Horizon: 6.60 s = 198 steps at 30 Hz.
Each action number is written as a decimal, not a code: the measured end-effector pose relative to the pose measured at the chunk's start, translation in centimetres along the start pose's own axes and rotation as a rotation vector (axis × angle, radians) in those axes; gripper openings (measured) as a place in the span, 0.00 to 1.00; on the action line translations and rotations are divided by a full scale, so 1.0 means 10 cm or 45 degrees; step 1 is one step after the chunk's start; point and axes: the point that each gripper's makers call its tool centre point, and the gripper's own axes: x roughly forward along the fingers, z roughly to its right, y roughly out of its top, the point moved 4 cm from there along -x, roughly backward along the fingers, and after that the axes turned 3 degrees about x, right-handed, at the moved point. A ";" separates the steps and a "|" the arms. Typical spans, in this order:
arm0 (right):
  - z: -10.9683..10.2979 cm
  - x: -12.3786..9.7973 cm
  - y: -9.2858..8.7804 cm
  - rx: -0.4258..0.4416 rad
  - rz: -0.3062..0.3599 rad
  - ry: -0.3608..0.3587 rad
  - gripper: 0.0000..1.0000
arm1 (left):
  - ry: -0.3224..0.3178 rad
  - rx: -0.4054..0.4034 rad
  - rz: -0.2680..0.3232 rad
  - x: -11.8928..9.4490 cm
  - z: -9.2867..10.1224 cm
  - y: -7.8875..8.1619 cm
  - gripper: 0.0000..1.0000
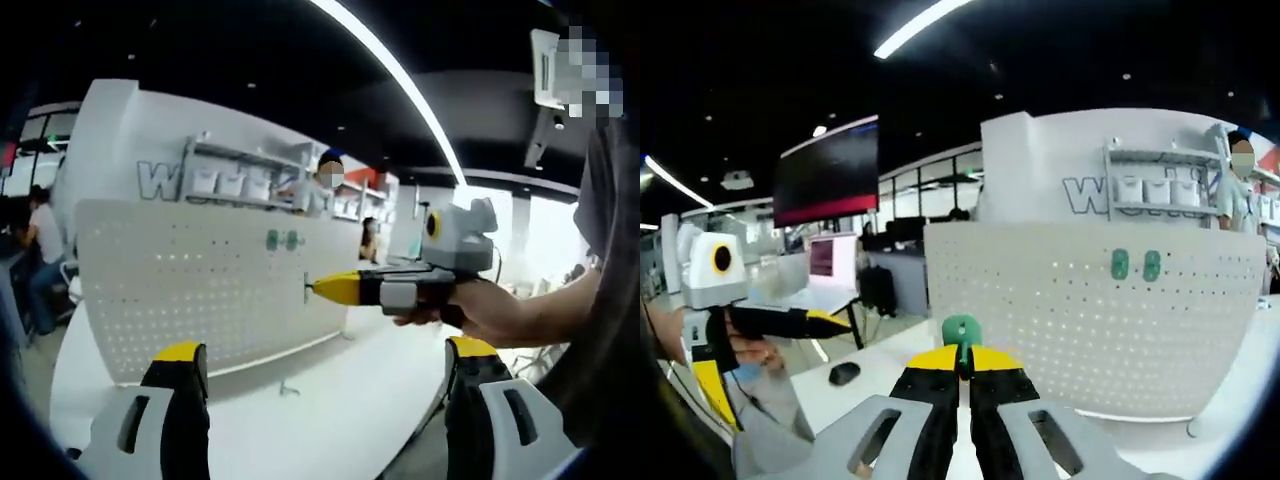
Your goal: Insert the hook assembly into the mounting plate slot until the hook locks in place.
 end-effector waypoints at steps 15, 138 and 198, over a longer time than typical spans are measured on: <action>0.98 -0.02 0.21 -0.061 0.060 -0.310 0.00 | 0.038 -0.015 -0.036 -0.05 -0.10 -0.08 1.00; 2.42 0.38 0.65 -0.042 0.228 -0.670 0.12 | 0.183 -0.043 -0.075 -0.17 -0.45 -0.17 0.98; 0.91 -0.56 -0.50 -0.059 -0.139 -0.251 0.28 | 0.134 -0.028 -0.100 -0.25 -0.22 -0.30 0.99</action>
